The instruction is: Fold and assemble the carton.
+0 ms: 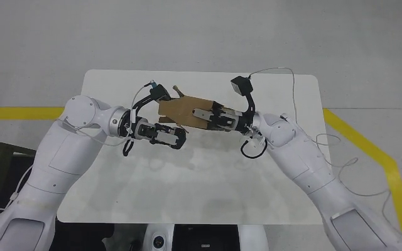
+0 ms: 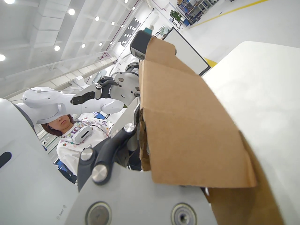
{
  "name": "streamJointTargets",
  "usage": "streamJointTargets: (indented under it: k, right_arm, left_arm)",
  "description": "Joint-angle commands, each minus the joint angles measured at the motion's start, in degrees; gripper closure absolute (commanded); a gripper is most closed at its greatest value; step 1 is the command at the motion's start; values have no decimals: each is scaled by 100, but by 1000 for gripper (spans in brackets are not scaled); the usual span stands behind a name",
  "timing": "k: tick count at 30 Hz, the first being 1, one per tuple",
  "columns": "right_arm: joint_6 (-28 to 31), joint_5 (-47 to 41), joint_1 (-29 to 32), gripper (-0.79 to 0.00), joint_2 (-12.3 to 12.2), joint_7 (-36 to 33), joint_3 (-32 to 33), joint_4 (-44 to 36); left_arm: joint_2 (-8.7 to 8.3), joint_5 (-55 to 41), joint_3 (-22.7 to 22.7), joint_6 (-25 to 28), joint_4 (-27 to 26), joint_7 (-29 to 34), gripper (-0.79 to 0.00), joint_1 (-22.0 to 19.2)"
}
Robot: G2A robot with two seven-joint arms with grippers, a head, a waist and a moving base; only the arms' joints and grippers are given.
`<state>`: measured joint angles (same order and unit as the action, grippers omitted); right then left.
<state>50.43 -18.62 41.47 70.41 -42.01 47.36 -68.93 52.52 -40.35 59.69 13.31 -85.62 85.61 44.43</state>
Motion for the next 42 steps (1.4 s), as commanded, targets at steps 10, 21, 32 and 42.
streamJointTargets:
  k: [10, 21, 32, 42]
  right_arm:
    - [-338, -740, 333, 0, -238, -1278, 440, -83]
    - [-727, -1113, 777, 0, -488, -1911, 930, -648]
    - [-803, -1242, 933, 0, -563, -1987, 955, -1122]
    - [-698, -1299, 819, 0, -517, -1882, 738, -1113]
  left_arm:
    - [-52, 391, 265, 3, 184, 21, -785, 2]
    - [-186, 1272, 658, -13, 306, -151, -785, 113]
    - [-189, 1938, 470, -80, 374, -431, -785, 206]
    - [-134, 1985, 223, -60, 341, -416, -785, 106]
